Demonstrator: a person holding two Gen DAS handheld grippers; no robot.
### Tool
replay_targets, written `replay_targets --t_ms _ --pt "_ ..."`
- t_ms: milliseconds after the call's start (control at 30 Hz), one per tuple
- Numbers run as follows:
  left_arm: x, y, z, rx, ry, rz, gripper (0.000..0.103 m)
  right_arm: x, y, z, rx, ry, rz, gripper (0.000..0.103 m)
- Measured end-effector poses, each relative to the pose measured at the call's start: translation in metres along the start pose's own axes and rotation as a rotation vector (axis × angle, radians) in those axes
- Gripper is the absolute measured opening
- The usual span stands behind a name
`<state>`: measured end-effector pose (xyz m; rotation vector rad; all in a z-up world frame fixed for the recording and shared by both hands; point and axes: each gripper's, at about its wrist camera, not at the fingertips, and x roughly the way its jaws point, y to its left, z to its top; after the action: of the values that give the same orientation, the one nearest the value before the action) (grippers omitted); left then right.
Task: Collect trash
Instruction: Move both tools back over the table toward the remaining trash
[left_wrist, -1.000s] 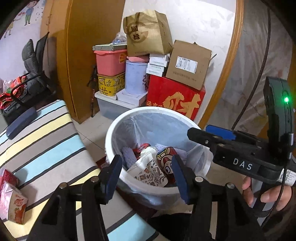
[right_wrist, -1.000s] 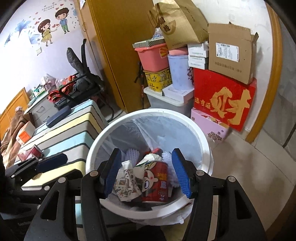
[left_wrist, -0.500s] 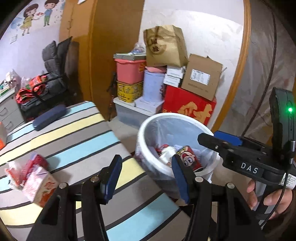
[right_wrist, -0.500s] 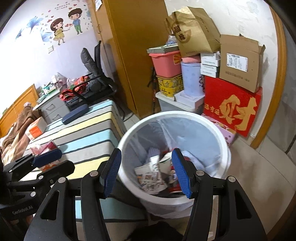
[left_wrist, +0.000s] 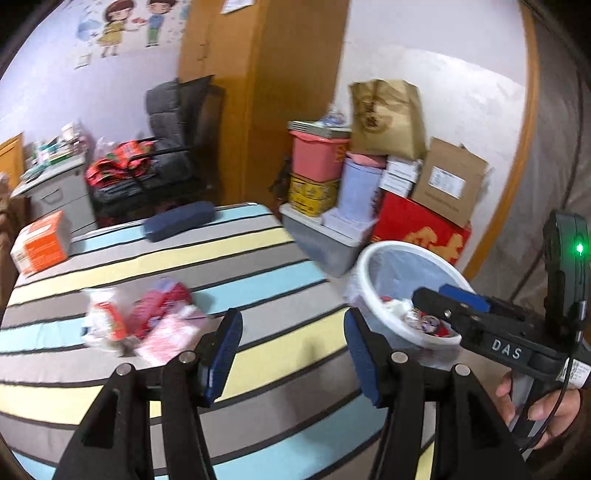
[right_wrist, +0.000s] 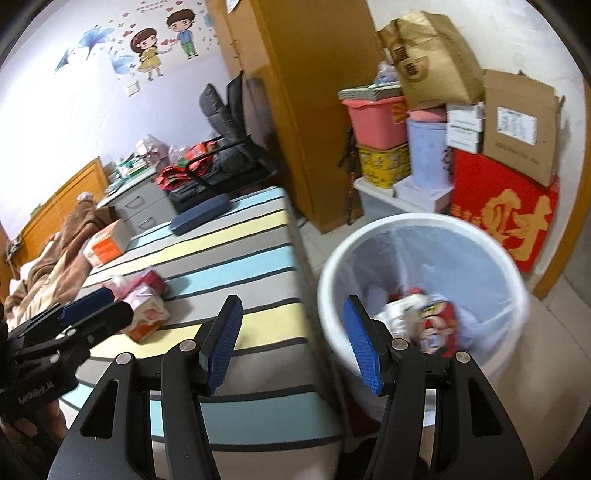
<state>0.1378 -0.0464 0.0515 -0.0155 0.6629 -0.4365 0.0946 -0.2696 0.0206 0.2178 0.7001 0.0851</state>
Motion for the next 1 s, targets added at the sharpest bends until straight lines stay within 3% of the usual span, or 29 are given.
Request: replay_targets --t_ms 333,600,1000 --pt "-0.011 0.076 -0.008 -0.107 -0.010 0.151 0.060 0.028 0.046 -0.004 -0.042 0.070 0.081 0.058" --pt "-0.011 0.123 -0.017 -0.164 0.016 0.212 0.060 0.056 0.086 -0.008 -0.067 0.153 0.180 0.058" --pt "0.001 0.171 -0.024 -0.231 0.067 0.152 0.063 0.088 0.125 -0.009 -0.021 0.237 0.235 0.059"
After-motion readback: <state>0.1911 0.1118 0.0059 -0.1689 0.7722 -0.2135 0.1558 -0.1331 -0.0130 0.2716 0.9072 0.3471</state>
